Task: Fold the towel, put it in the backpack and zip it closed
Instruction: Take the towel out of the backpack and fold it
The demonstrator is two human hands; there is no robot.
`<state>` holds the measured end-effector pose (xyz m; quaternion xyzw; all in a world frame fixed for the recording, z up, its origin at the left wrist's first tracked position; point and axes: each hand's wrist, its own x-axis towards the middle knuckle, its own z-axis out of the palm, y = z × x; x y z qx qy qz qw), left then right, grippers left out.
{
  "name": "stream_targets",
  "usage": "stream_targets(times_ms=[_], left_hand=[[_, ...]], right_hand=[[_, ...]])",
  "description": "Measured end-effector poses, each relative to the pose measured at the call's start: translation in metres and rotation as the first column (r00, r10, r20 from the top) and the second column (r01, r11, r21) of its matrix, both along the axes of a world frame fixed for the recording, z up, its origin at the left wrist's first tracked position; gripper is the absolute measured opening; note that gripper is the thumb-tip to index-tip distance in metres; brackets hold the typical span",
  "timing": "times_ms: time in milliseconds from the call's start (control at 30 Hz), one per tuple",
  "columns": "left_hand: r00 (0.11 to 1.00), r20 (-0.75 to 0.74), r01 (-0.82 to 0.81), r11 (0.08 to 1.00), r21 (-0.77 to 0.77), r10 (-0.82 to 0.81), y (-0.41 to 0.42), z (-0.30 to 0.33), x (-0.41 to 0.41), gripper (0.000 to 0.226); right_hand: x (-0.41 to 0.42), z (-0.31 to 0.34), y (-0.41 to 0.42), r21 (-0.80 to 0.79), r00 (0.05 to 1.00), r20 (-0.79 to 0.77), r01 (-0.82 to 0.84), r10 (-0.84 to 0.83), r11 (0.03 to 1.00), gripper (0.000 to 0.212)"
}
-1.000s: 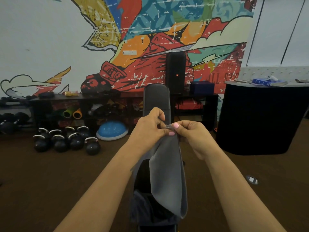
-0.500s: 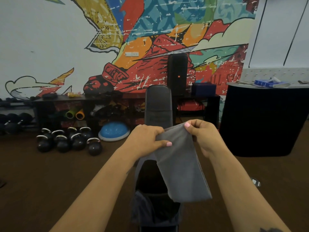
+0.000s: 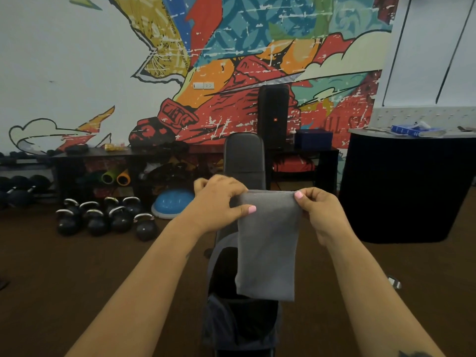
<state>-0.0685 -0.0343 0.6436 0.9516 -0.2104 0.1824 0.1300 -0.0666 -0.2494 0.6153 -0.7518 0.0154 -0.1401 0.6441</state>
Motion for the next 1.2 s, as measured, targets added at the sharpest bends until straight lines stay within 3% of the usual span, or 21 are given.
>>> stream_targets(times_ms=[67, 167, 333, 433, 500, 567, 667, 767, 867, 967, 1100, 1200], left_hand=[[0.983, -0.16, 0.042, 0.953, -0.299, -0.094, -0.006, -0.002, -0.003, 0.012], [0.977, -0.16, 0.034, 0.849, -0.527, -0.138, -0.009, -0.01, 0.001, 0.021], [0.969, -0.164, 0.018, 0.716, -0.698, -0.185, -0.015, -0.017, 0.001, 0.041], [0.962, -0.141, 0.064, 0.696, -0.715, -0.233, -0.02, -0.021, -0.003, 0.046], [0.96, -0.111, 0.105, 0.699, -0.707, -0.256, -0.023, -0.024, -0.005, 0.047], [0.953, -0.097, 0.138, 0.696, -0.705, -0.288, -0.025, -0.026, -0.008, 0.048], [0.94, -0.096, 0.174, 0.704, -0.688, -0.327, -0.026, -0.026, -0.012, 0.048], [0.944, -0.098, 0.173, 0.724, -0.668, -0.315, -0.021, -0.027, -0.013, 0.046], [0.949, -0.089, 0.163, 0.711, -0.684, -0.304, -0.015, -0.029, -0.014, 0.043], [0.951, -0.08, 0.137, 0.64, -0.756, -0.299, -0.01, -0.03, -0.016, 0.04], [0.931, -0.121, 0.067, 0.488, -0.87, -0.344, -0.004, -0.033, -0.017, 0.05], [0.914, -0.192, 0.01, 0.495, -0.869, -0.357, 0.001, -0.041, -0.02, 0.041]], right_hand=[[0.0, 0.002, 0.001, 0.002, 1.0, 0.003, -0.006, 0.006, 1.0, 0.018], [-0.001, 0.004, 0.004, 0.014, 1.0, 0.022, -0.002, 0.001, 1.0, 0.018], [-0.007, 0.01, 0.006, -0.096, 0.997, 0.068, -0.027, 0.033, 0.995, 0.011], [-0.011, 0.02, 0.009, -0.257, 0.992, 0.027, -0.109, 0.12, 0.96, 0.044], [-0.012, 0.028, 0.013, -0.484, 0.985, 0.031, -0.136, 0.172, 0.864, 0.069], [-0.009, 0.034, 0.018, -0.737, 0.978, 0.05, -0.102, 0.204, 0.668, 0.082], [-0.003, 0.047, 0.025, -0.896, 0.959, -0.008, -0.133, 0.283, 0.423, 0.067], [0.002, 0.06, 0.031, -0.926, 0.919, -0.128, -0.246, 0.373, 0.288, 0.049], [0.003, 0.066, 0.036, -0.889, 0.879, -0.214, -0.357, 0.427, 0.288, 0.048], [0.001, 0.07, 0.041, -0.852, 0.86, -0.224, -0.401, 0.459, 0.336, 0.047], [-0.004, 0.076, 0.049, -0.805, 0.834, -0.126, -0.403, 0.538, 0.436, 0.031], [-0.008, 0.088, 0.052, -0.79, 0.839, 0.029, -0.314, 0.543, 0.527, 0.021]])
